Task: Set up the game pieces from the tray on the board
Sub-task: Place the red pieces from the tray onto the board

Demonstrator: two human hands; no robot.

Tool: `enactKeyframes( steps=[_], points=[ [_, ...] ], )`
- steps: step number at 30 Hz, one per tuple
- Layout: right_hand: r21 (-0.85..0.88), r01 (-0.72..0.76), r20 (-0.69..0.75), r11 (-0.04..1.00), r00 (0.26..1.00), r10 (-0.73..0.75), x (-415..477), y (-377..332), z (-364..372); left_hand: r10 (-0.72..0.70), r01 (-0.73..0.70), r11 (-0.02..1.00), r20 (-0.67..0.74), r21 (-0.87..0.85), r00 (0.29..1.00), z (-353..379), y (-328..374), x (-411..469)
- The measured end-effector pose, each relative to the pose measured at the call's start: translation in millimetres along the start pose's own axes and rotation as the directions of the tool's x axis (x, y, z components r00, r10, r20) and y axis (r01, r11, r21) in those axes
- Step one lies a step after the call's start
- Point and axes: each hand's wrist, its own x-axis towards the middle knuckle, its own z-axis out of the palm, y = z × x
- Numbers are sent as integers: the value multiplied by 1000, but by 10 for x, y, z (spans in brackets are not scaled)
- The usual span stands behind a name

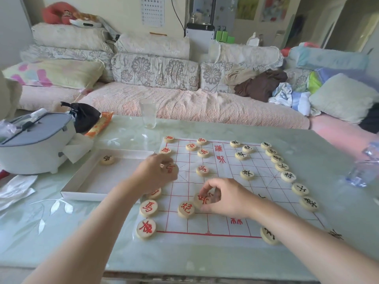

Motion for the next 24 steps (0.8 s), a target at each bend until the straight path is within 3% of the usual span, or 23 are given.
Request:
enactKeyframes(
  steps=[7, 16, 19, 24],
  points=[
    [-61, -29, 43, 998, 999, 31, -336, 90, 81, 57, -53, 998, 103, -45, 993, 168, 229, -209],
    [-117, 81, 77, 990, 994, -72, -386, 159, 193, 65, -63, 998, 144, -21, 987, 206, 279, -335],
    [-4, 85, -30, 996, 996, -85, -337, 106, 176, 63, -43, 992, 176, -117, 982, 218, 293, -374],
    [329, -57, -182, 943, 976, 122, -189, 109, 244, 118, -61, 968, 229, -242, 966, 247, 364, -402]
  ],
)
